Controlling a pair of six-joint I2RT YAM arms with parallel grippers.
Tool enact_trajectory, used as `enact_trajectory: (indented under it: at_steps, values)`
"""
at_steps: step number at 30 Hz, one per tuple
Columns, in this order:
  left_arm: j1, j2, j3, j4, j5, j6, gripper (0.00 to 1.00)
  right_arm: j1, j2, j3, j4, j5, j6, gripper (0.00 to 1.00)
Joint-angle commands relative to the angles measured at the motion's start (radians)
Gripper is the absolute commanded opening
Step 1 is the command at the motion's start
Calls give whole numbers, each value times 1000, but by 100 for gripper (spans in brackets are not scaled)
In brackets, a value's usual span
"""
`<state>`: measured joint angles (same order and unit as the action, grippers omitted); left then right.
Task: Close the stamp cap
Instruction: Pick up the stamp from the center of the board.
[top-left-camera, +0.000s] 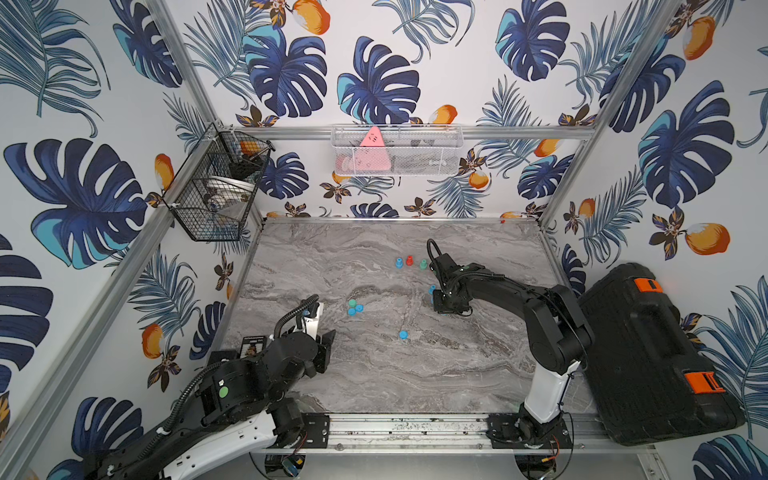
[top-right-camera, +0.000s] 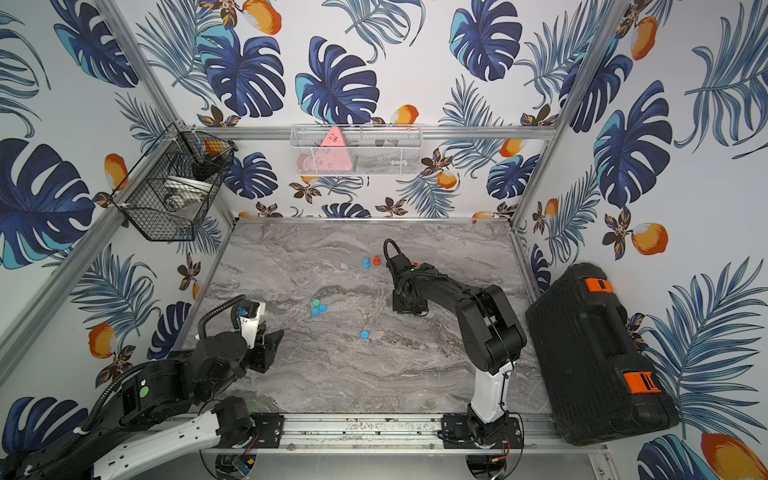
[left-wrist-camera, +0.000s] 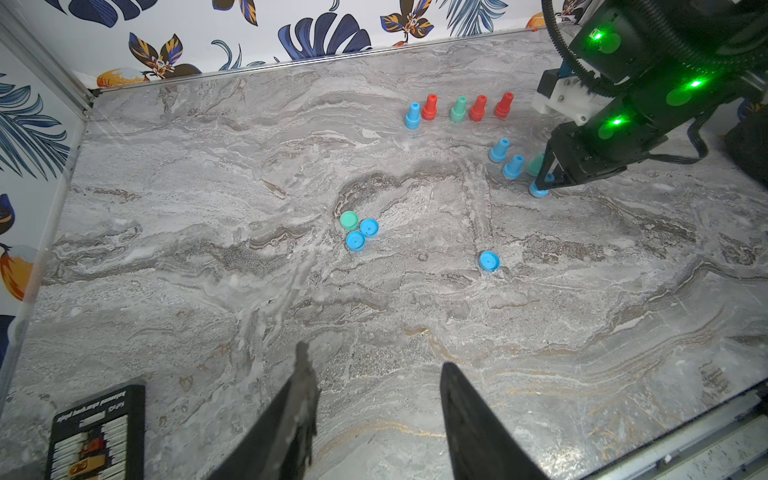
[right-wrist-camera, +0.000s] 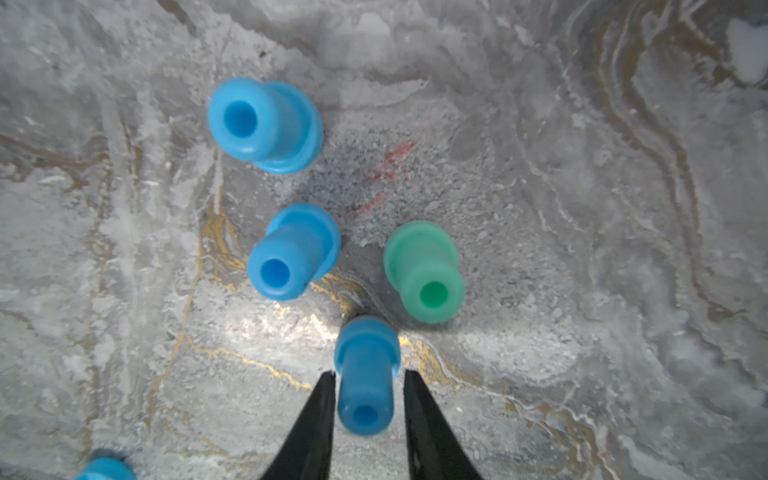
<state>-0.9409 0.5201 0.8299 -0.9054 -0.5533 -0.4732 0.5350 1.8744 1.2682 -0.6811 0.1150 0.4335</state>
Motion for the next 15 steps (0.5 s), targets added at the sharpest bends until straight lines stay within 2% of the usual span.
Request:
enact_trajectory:
  at_steps: [1,15]
  values:
    - [1,-2,0,6,-11,1,52,0,0,-6,9,3,1,28]
    - [1,-7,-1,5,-13,-1,52,11,-46,-14,-24,31,5,22]
